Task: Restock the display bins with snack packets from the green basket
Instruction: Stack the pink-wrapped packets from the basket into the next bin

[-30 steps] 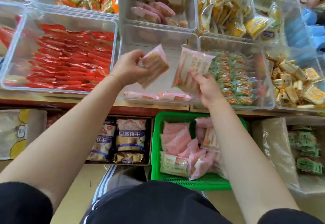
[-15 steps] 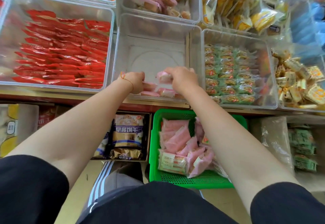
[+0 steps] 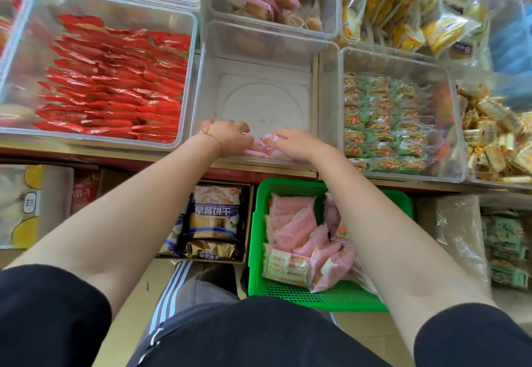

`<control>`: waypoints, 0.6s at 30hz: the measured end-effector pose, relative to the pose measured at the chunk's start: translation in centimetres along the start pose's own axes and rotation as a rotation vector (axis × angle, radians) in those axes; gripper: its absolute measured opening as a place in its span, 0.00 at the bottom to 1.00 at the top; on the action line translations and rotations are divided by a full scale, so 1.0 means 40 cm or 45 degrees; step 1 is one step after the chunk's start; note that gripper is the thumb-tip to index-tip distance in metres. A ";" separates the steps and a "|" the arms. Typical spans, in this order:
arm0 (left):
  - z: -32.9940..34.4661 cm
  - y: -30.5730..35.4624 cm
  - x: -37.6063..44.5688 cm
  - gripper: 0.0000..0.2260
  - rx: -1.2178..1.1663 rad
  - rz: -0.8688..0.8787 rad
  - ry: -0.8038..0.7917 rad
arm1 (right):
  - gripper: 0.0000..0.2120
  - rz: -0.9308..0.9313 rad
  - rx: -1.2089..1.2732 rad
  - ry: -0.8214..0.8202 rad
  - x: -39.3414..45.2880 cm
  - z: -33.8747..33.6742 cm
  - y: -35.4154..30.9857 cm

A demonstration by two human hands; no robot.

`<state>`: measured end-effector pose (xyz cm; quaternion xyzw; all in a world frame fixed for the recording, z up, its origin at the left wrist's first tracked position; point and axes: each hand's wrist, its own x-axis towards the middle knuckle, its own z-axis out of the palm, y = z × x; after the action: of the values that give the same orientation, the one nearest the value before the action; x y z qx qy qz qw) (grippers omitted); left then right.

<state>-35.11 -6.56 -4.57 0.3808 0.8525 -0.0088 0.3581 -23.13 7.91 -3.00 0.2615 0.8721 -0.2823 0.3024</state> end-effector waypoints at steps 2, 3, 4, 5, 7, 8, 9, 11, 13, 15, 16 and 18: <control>0.004 0.009 -0.016 0.22 -0.036 0.019 0.038 | 0.22 -0.019 0.026 0.012 -0.013 0.004 0.002; 0.005 0.014 -0.025 0.22 -0.063 0.034 0.083 | 0.21 -0.025 0.046 0.049 -0.020 0.003 0.006; 0.006 0.021 -0.036 0.21 -0.101 0.057 0.153 | 0.20 -0.038 0.088 0.112 -0.031 0.002 0.010; 0.007 0.031 -0.054 0.21 -0.155 0.095 0.263 | 0.19 -0.055 0.158 0.206 -0.045 0.001 0.013; 0.017 0.068 -0.100 0.21 -0.304 0.200 0.590 | 0.16 -0.098 0.329 0.470 -0.091 0.001 0.022; 0.026 0.094 -0.128 0.19 -0.377 0.261 0.748 | 0.14 -0.141 0.380 0.650 -0.122 0.006 0.027; 0.037 0.121 -0.156 0.17 -0.435 0.320 0.857 | 0.12 -0.192 0.413 0.835 -0.157 0.013 0.034; 0.062 0.170 -0.197 0.13 -0.519 0.415 0.815 | 0.12 -0.256 0.484 1.104 -0.216 0.042 0.059; 0.099 0.206 -0.205 0.13 -0.536 0.452 0.613 | 0.12 -0.237 0.556 1.193 -0.258 0.086 0.095; 0.156 0.224 -0.185 0.14 -0.462 0.418 0.444 | 0.13 -0.136 0.573 1.162 -0.274 0.145 0.147; 0.191 0.228 -0.172 0.14 -0.421 0.375 0.345 | 0.13 -0.061 0.538 1.091 -0.275 0.175 0.175; 0.261 0.228 -0.147 0.11 -0.363 0.261 0.118 | 0.11 0.102 0.408 0.785 -0.263 0.240 0.233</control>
<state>-20.16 -6.89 -6.37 0.4109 0.8175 0.1661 0.3677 -6.46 5.22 -5.33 0.4126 0.8560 -0.3114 -0.0095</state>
